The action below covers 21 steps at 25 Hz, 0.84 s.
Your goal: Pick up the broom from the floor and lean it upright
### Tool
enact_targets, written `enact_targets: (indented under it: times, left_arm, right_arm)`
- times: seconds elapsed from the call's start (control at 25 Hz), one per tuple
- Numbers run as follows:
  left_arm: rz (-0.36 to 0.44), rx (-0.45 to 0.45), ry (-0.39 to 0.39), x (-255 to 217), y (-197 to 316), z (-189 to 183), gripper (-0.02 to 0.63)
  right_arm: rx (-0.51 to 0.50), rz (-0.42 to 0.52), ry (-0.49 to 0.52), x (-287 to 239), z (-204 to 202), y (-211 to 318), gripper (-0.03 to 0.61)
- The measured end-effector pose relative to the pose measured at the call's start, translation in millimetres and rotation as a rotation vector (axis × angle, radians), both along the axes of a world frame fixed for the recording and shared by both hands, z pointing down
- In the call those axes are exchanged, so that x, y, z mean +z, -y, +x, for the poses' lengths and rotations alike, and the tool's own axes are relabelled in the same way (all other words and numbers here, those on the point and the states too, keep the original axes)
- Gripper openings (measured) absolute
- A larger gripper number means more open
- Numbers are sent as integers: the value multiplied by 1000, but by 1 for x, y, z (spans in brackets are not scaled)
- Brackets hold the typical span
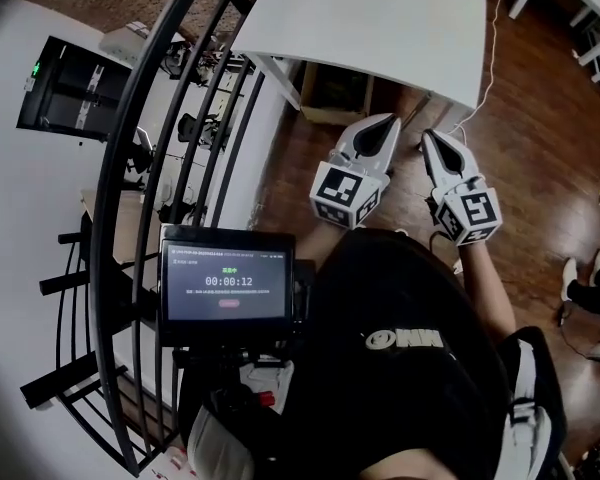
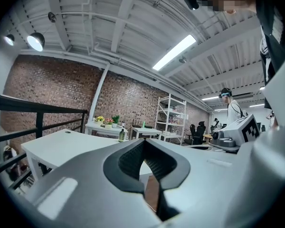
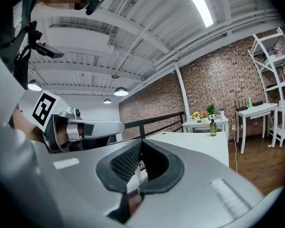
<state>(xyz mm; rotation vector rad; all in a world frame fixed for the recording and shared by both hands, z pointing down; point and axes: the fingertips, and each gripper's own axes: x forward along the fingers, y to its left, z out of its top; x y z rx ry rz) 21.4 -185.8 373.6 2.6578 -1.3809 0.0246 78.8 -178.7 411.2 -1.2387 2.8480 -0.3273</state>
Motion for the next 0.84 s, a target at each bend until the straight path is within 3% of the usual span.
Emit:
enact_targets:
  times: [0.84]
  left_arm:
    - [5, 53, 25, -11, 4, 21, 17]
  right_arm:
    - [-19, 22, -17, -14, 4, 6, 3]
